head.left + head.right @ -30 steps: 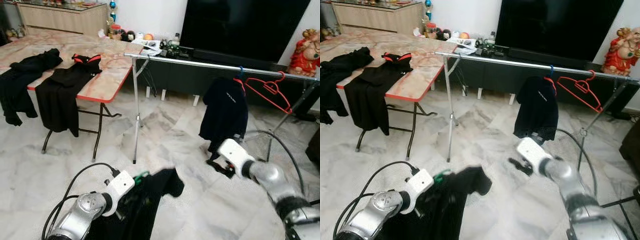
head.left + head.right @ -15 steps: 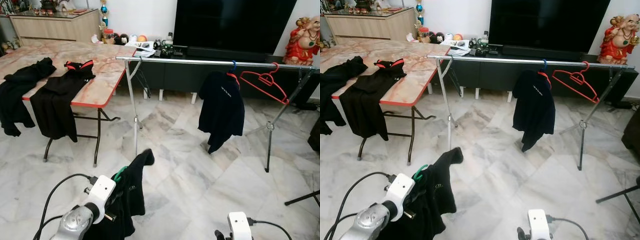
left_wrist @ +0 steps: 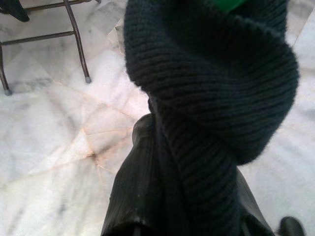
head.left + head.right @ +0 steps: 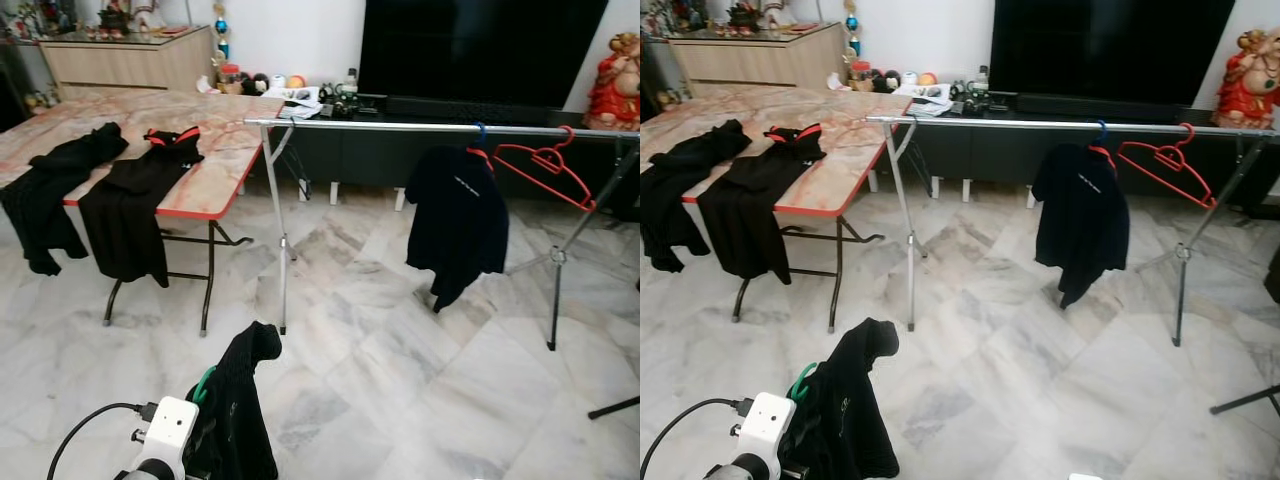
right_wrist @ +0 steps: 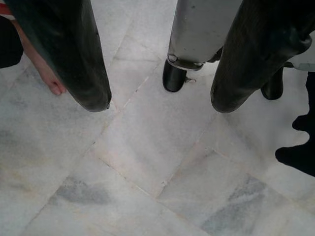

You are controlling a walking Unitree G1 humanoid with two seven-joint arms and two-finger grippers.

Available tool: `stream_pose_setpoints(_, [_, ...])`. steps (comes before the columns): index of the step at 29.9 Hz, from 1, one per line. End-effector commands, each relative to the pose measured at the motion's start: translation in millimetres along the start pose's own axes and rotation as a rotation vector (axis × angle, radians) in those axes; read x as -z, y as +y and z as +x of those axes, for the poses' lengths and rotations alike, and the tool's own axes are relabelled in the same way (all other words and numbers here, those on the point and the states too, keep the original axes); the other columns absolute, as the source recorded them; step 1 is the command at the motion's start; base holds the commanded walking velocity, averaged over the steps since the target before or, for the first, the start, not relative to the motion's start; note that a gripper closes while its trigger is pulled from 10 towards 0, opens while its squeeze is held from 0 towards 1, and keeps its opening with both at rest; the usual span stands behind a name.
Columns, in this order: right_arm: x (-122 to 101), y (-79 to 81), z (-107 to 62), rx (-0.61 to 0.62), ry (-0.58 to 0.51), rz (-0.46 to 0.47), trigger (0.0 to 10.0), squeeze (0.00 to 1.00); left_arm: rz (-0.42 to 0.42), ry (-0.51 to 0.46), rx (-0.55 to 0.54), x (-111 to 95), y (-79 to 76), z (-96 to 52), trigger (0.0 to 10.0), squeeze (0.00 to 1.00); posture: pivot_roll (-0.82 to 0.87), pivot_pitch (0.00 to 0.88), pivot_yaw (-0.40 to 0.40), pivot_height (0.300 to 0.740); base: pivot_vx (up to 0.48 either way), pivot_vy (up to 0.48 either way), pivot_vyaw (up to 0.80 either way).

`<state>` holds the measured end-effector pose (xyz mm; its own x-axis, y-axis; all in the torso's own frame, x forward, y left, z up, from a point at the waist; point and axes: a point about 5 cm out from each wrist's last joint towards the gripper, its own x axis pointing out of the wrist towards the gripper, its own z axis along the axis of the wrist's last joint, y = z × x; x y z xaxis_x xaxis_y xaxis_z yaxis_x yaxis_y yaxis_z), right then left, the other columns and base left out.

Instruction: Hang hanger

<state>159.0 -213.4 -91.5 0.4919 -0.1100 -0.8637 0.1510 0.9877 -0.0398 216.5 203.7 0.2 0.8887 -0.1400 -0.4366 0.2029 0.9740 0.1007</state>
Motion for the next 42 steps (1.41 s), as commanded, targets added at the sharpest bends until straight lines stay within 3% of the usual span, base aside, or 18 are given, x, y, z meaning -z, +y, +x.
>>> stream_pose_setpoints(1, [0.5,-3.1,-0.3,0.008,0.005,0.002,10.0,0.00,-0.019,-0.067,-0.005,-11.9,-2.9,0.9,10.0,0.00,0.18,0.000,-0.009,0.740,0.266,0.000,0.00])
stream_pose_setpoints(42, [0.6,2.2,-0.1,-0.050,0.014,-0.110,10.0,0.00,-0.034,-0.043,-0.036,-10.1,-1.7,0.2,10.0,0.00,0.20,0.000,-0.021,0.740,0.384,0.000,0.00])
